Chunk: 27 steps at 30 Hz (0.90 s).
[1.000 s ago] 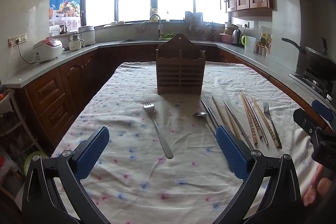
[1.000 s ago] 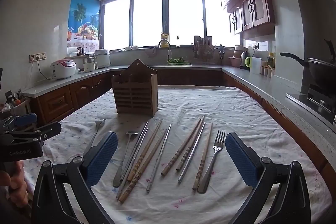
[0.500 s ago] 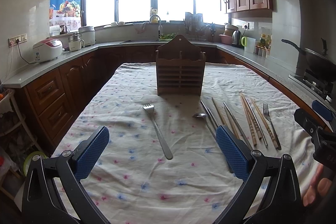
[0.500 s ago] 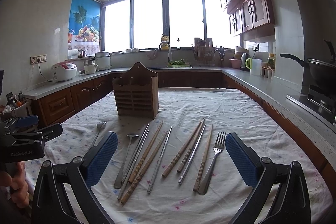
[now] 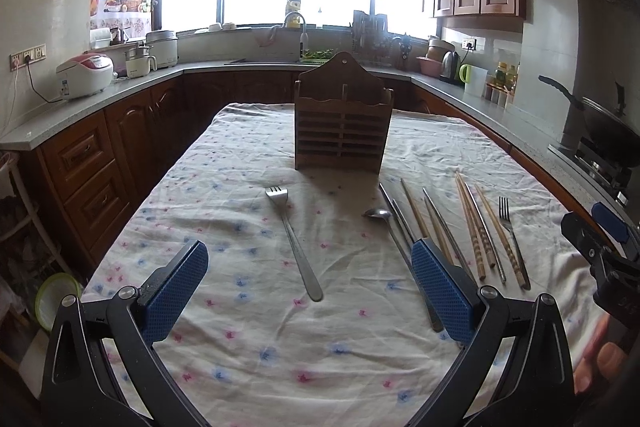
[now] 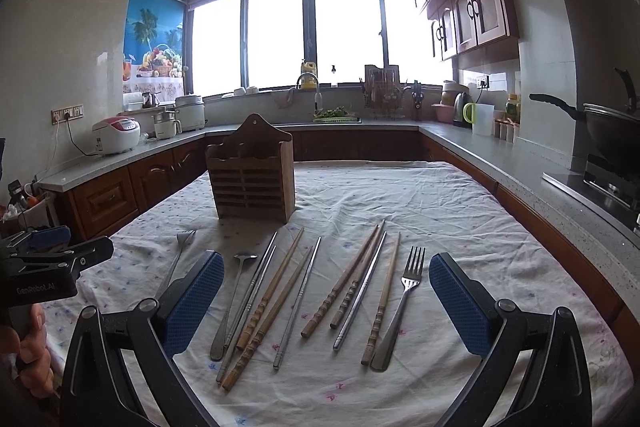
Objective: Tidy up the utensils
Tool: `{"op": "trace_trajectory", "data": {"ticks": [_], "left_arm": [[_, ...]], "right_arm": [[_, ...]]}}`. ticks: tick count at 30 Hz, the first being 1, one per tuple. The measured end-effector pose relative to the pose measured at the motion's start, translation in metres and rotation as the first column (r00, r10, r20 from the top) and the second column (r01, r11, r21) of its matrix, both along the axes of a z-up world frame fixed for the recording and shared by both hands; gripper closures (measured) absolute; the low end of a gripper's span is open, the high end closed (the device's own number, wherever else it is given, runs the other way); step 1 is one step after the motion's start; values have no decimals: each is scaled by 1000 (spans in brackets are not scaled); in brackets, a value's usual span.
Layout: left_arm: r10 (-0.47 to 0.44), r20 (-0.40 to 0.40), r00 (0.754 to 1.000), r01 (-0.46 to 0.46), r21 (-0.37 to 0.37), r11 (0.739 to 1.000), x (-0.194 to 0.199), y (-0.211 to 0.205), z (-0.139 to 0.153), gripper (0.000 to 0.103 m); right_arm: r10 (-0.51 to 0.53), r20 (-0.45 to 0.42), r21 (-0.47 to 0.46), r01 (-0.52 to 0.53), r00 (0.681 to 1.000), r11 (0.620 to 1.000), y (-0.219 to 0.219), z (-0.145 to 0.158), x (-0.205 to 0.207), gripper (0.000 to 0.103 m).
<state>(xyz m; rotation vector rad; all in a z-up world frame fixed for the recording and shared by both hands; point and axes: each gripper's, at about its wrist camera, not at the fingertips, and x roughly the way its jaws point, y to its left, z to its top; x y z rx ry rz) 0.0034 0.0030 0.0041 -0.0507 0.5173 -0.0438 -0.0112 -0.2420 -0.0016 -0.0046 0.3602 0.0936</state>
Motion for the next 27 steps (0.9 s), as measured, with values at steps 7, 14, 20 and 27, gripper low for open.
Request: {"op": "trace_trajectory", "data": {"ticks": [7, 14, 20, 27], "left_arm": [[-32, -74, 997, 30, -23, 999, 23, -4, -4, 0], [-61, -125, 990, 57, -39, 998, 48, -11, -4, 1], [-87, -168, 982, 78, -60, 995, 70, -17, -4, 6], [-124, -242, 962, 105, -91, 990, 97, -24, -11, 20]], "right_arm": [[-25, -42, 0, 25, 999, 1000, -8, -1, 10, 0], [-11, -69, 57, 15, 998, 998, -14, -1, 24, 0], [-12, -105, 84, 21, 994, 996, -25, -2, 41, 1], [0, -170, 123, 22, 985, 992, -31, -4, 66, 16]]}}
